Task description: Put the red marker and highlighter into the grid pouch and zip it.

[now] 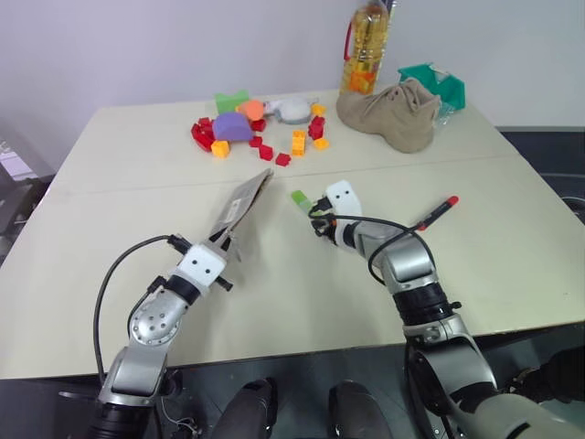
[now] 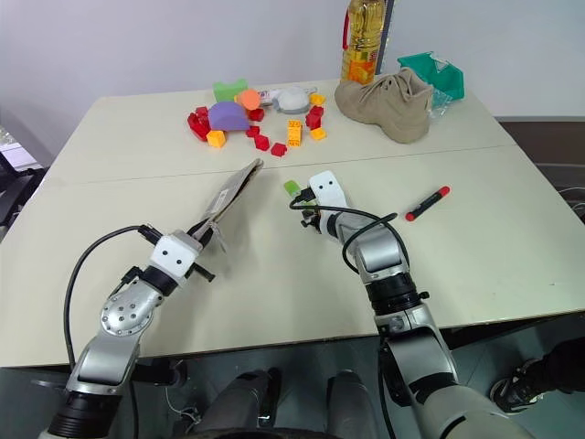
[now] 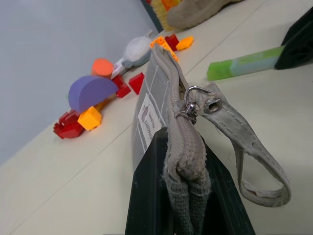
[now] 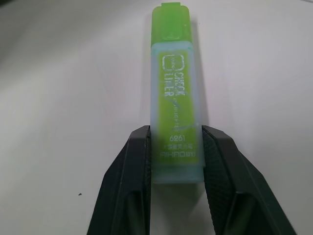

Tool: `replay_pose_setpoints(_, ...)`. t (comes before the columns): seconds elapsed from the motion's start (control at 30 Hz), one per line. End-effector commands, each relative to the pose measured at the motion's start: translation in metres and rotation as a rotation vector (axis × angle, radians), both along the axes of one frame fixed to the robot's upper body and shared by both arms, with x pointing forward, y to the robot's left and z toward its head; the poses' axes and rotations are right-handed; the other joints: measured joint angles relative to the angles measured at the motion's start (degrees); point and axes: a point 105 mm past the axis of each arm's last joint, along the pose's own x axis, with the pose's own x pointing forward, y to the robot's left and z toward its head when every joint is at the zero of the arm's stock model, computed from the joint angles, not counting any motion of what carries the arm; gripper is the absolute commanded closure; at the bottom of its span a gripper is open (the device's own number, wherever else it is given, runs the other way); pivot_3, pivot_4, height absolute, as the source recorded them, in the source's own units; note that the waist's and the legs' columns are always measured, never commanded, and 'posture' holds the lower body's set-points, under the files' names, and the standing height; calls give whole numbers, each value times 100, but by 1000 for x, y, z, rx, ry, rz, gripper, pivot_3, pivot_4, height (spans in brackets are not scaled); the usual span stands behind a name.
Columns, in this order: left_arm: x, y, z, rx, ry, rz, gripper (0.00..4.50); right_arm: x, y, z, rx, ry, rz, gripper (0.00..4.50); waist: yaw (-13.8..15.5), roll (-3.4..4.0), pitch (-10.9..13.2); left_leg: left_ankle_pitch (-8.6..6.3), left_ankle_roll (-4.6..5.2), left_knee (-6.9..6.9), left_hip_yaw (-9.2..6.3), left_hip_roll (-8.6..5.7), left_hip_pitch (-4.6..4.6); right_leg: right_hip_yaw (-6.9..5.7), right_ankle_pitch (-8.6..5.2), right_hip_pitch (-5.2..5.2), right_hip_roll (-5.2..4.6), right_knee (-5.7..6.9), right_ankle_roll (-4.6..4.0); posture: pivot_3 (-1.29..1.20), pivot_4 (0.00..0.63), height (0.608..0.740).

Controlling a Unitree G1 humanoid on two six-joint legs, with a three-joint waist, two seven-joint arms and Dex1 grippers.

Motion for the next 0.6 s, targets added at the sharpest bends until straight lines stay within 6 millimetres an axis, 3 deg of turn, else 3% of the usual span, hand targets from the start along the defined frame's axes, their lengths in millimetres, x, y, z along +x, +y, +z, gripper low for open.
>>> replay_pose_setpoints(0.03, 5, 10, -4, -63, 27, 60, 4500, -1, -1, 34, -40, -171, 76, 3627, 9, 0, 0, 0, 0, 1, 0, 0, 0, 0, 0, 1, 0, 0, 0, 0, 150, 740)
replay_pose_setpoints(0.3, -1, -2, 5, -228, 39, -43, 4500, -40, 0, 80, 8, -277, 382, 3627, 3, -4, 3, -1, 1, 1, 0, 2, -1, -2, -1, 3, 0, -4, 1, 0, 150, 740)
replay_pose_setpoints(0.6, -6, -16, 17, -253, 3, -141, 4500, -50, 6, 83, 14, -258, 429, 3627, 41, -12, 7, -1, 1, 7, -2, -1, -1, -4, -1, 11, -4, -8, 1, 0, 150, 740)
